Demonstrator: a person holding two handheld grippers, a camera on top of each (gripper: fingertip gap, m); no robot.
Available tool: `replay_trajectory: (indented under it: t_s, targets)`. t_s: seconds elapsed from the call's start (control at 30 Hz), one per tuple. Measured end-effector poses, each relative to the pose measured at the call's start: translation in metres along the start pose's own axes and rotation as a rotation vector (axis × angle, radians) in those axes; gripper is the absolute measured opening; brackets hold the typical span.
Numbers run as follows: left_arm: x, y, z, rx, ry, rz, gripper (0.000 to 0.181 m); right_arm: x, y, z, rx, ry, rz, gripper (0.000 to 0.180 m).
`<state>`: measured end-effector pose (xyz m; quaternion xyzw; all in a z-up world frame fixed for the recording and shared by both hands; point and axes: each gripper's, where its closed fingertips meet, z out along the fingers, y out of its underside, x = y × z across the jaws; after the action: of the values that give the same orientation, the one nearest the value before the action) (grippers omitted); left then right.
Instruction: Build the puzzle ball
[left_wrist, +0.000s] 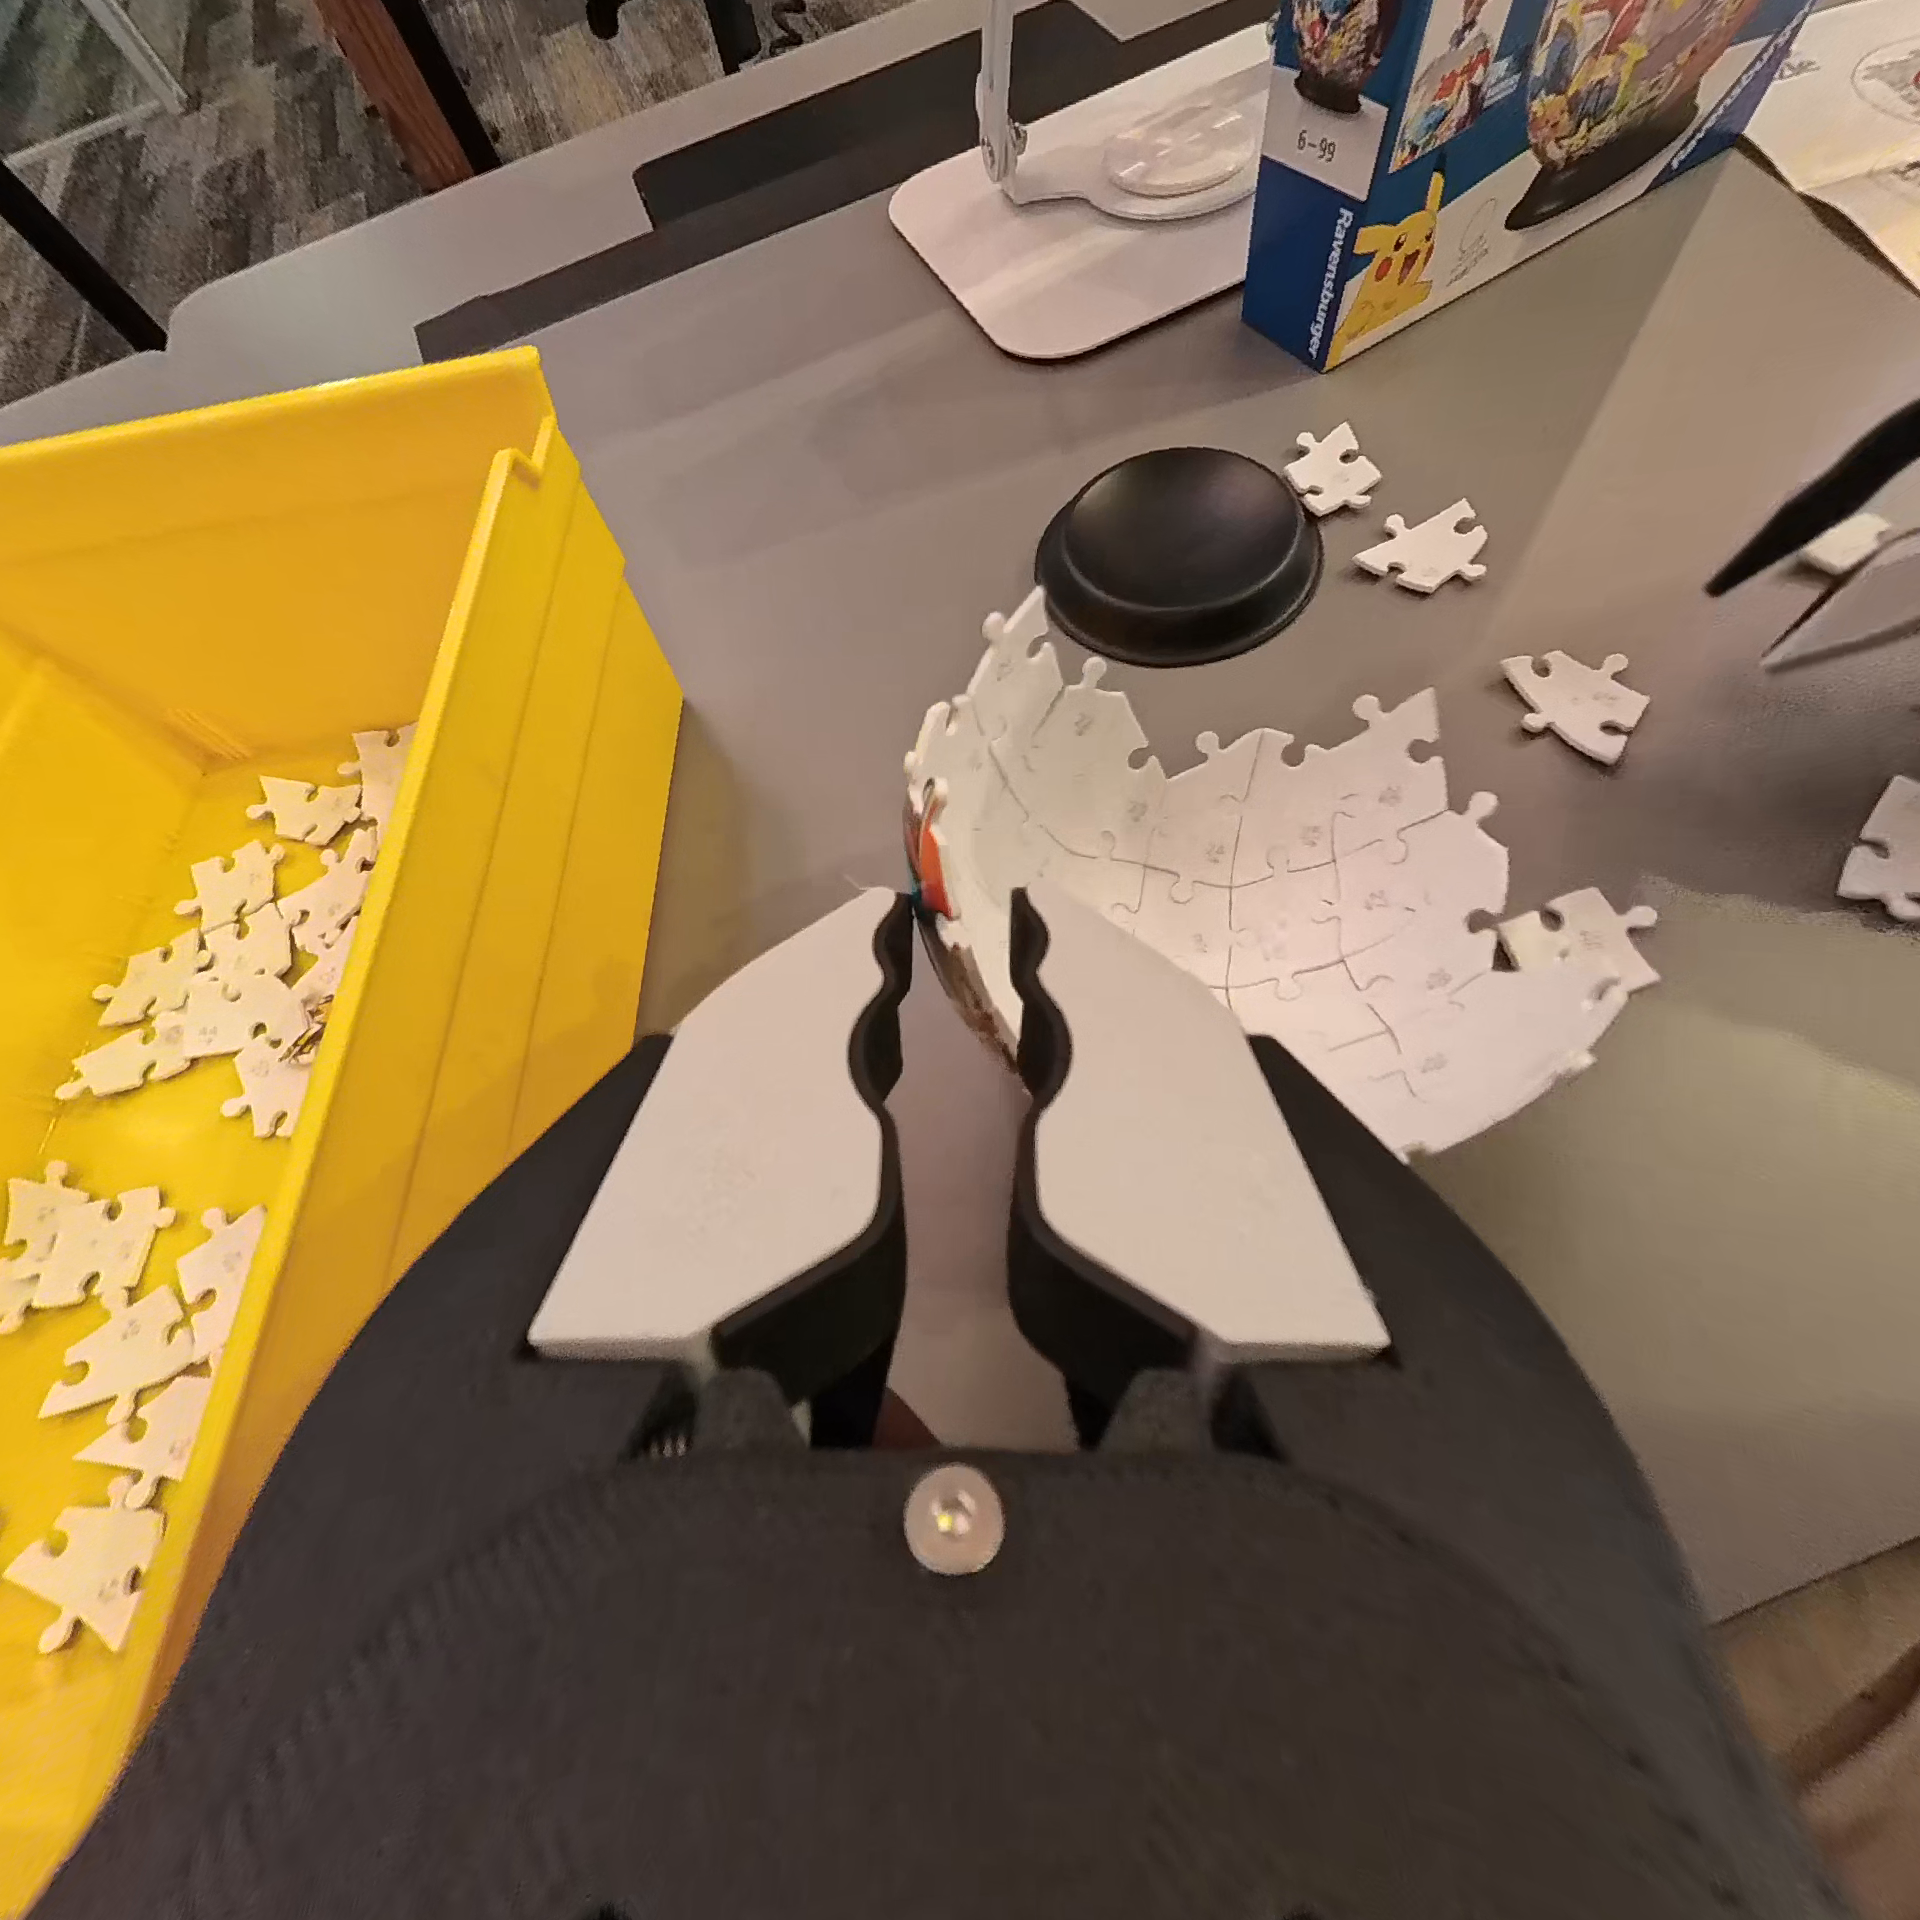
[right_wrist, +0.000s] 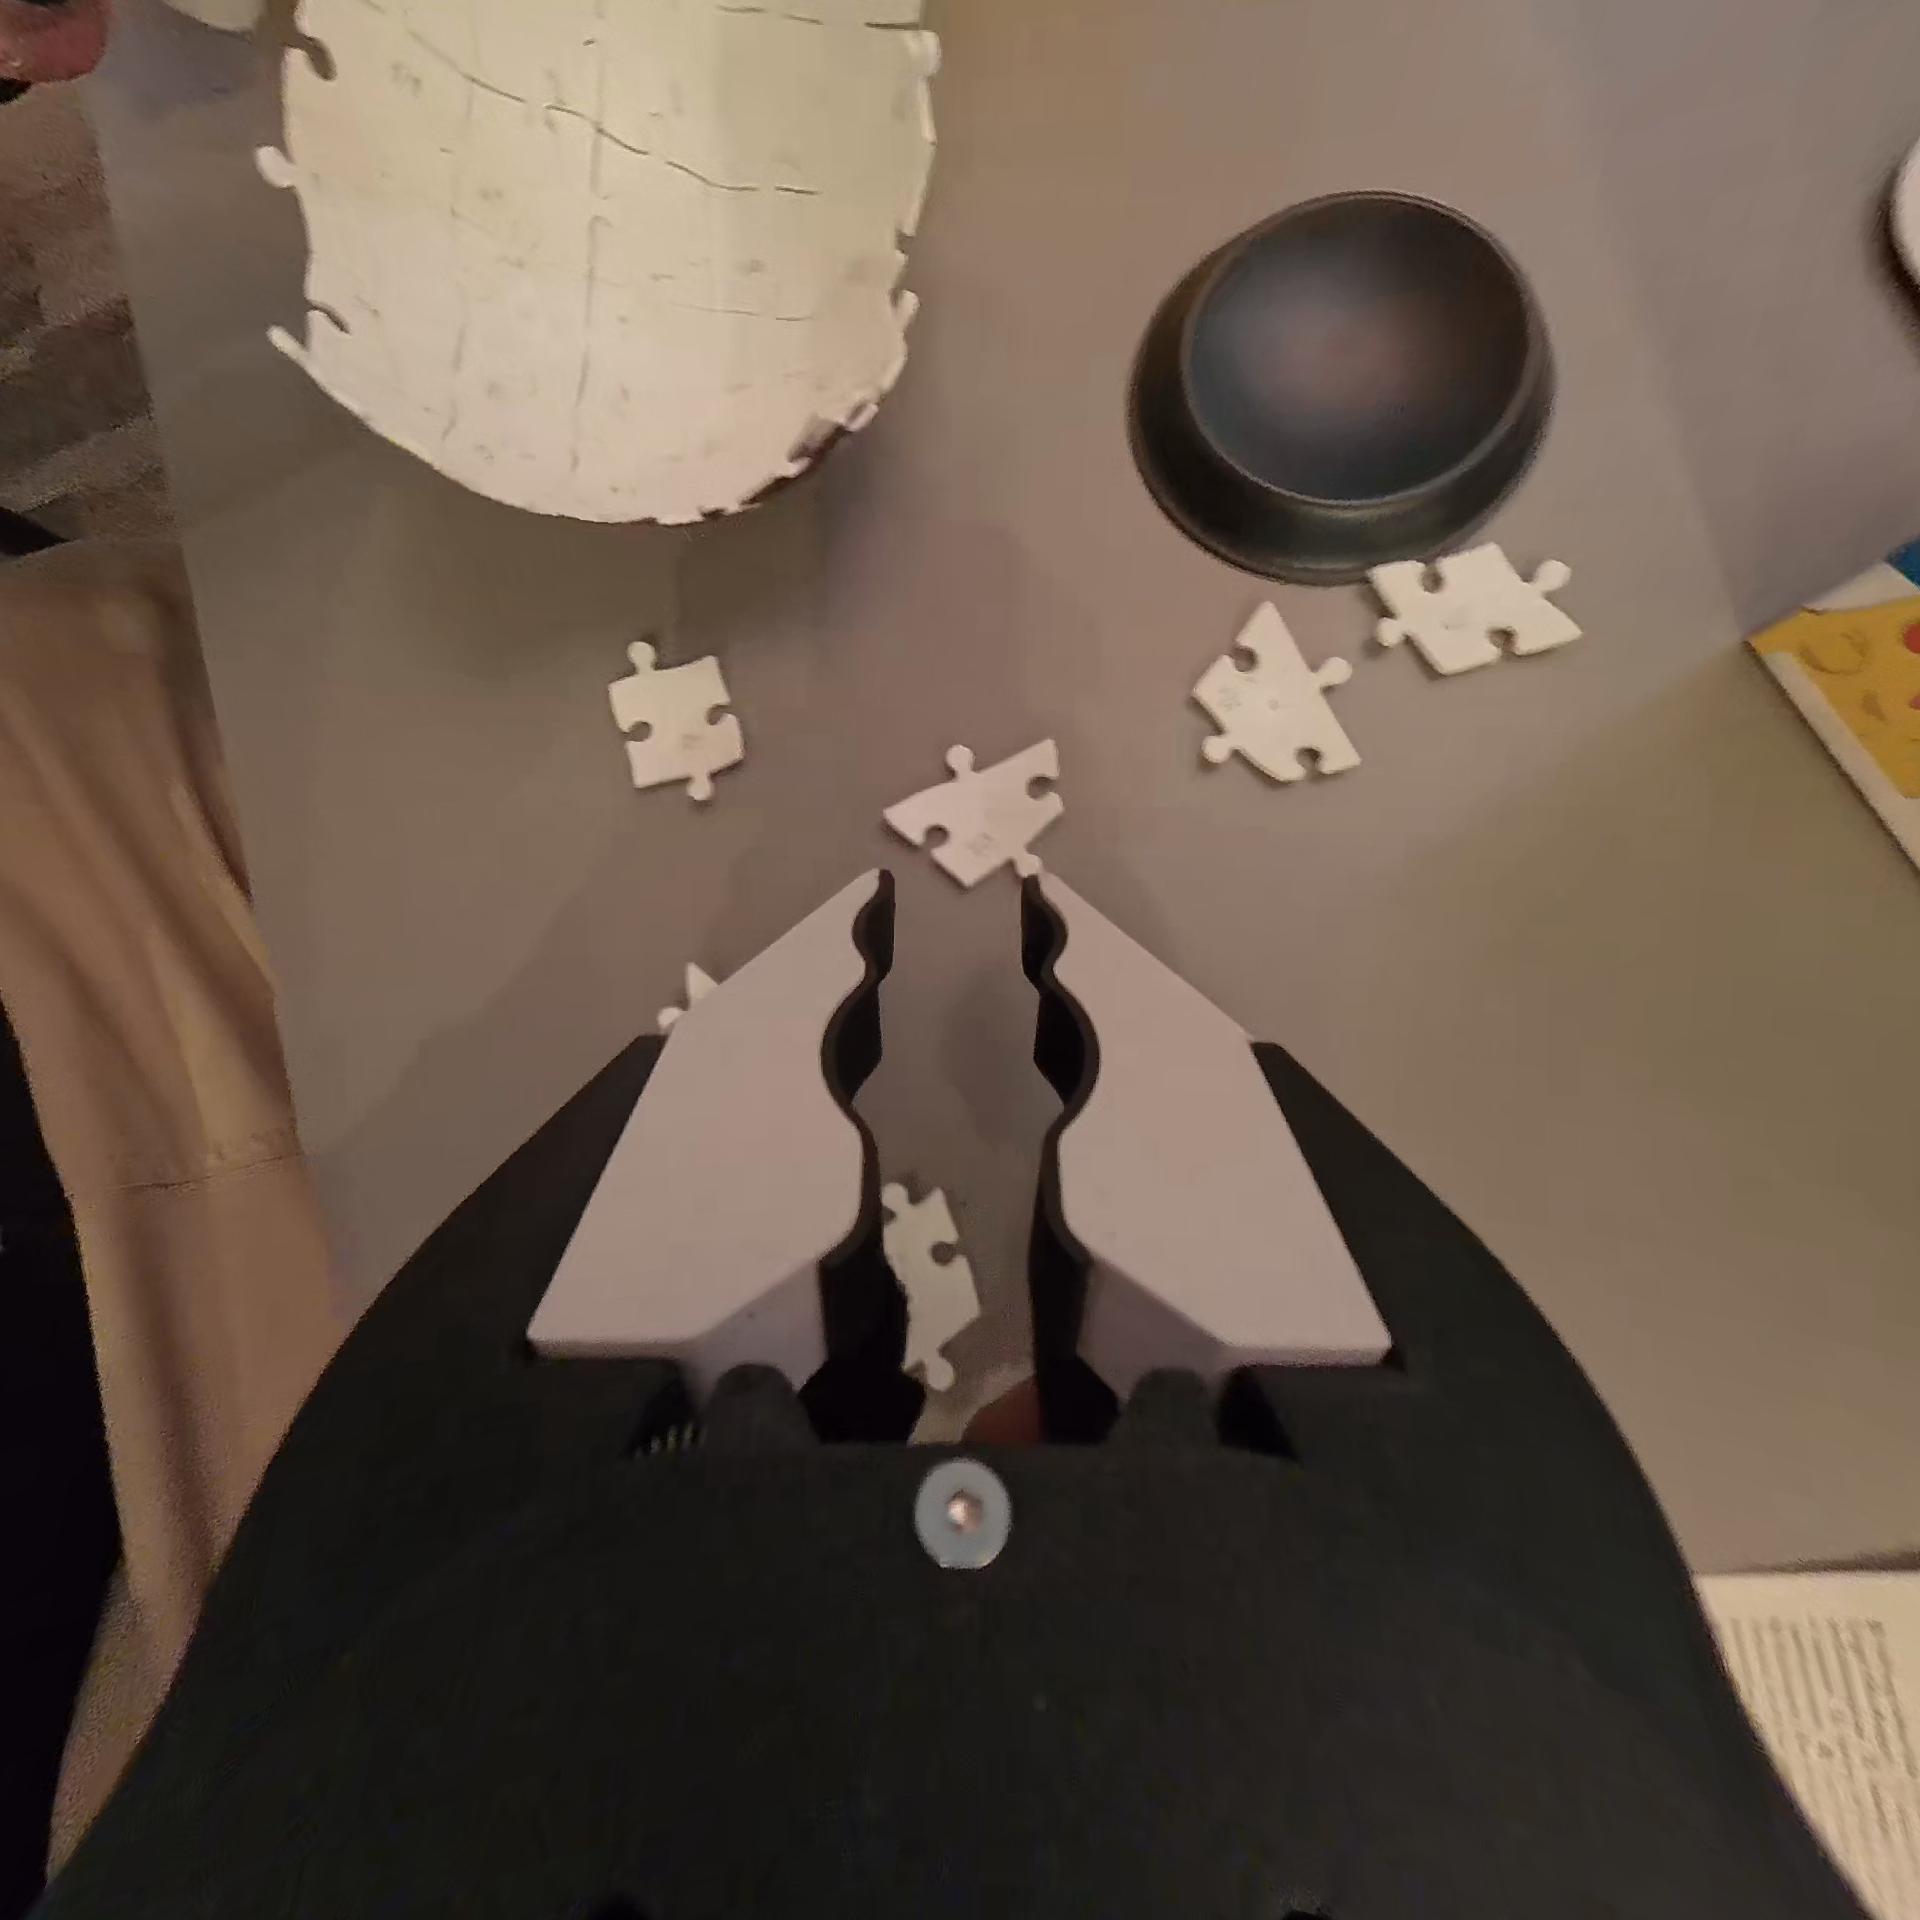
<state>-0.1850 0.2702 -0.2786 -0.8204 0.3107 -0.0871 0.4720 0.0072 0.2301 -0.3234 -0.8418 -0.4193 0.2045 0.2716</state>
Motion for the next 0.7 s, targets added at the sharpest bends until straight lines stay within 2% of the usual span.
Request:
replay_trajectory:
  t_s: [0.7]
  targets:
    - [0.009,0.009,-0.017,-0.02,0.029,-0.088,0.023,0.044,0.014,-0.031,0.03,0.097,0.078,0.023]
